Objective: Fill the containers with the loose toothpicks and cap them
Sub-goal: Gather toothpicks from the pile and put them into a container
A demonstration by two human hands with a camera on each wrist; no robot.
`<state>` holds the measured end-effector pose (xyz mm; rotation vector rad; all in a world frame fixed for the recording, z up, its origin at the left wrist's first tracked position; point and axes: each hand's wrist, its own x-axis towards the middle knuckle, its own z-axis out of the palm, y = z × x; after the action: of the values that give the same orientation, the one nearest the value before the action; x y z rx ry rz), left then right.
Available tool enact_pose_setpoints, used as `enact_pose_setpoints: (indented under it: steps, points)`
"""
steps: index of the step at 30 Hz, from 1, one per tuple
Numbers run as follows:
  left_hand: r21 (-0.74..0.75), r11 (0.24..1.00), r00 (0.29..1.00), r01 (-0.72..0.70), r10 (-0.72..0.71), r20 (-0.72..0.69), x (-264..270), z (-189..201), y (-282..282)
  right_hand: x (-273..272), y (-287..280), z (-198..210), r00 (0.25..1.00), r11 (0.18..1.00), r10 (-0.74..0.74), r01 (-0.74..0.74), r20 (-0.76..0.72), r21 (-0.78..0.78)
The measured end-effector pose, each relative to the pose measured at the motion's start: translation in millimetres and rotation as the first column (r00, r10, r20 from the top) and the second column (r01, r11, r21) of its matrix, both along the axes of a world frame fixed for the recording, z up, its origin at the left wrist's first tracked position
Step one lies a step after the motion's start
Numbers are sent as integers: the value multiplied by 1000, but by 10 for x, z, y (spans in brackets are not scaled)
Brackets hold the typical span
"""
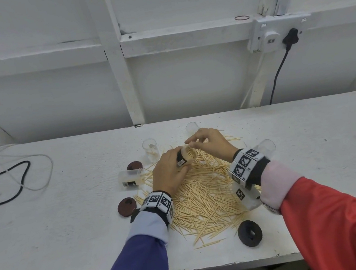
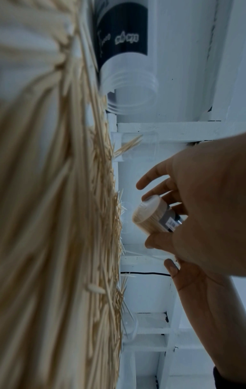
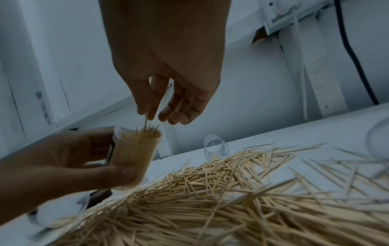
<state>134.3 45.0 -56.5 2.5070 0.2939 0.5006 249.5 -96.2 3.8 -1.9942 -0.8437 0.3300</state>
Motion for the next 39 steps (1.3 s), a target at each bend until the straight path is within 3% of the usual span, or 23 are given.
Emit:
enact_pose_setpoints:
  steps: [7, 15, 20, 23, 26, 28, 36, 39]
  points:
    - [25, 1000, 1000, 12, -12, 8, 2, -31, 23, 49, -33, -11, 996, 998, -62, 63, -60, 10]
    - [31, 996, 997, 83, -83, 1, 0, -41, 5, 11, -37, -63, 983, 1000, 19, -23, -183, -15]
    - [19, 1000, 999, 13, -14, 42, 5, -47, 34, -32, -16, -51, 947, 997, 43, -61, -318, -47]
    - [38, 999, 998, 24, -26, 60, -2, -37, 25, -79, 27, -67, 963, 990, 59, -89, -264, -107]
    - [89, 995, 995, 35, -42, 86, 13, -50, 34, -81, 46, -71, 998, 986, -56, 50, -33, -161]
    - [107, 994, 994, 33, -44, 96, 18, -57, 42, -54, 39, -70, 997, 981, -73, 78, 35, -180]
    - [113, 991, 994, 73, -81, 74, 40, -64, 40, -29, -47, -83, 993, 990, 40, -55, -113, -130]
    - [96, 994, 996, 49, -56, 69, 35, -57, 34, -45, -83, -110, 971, 995, 93, -100, -220, -21]
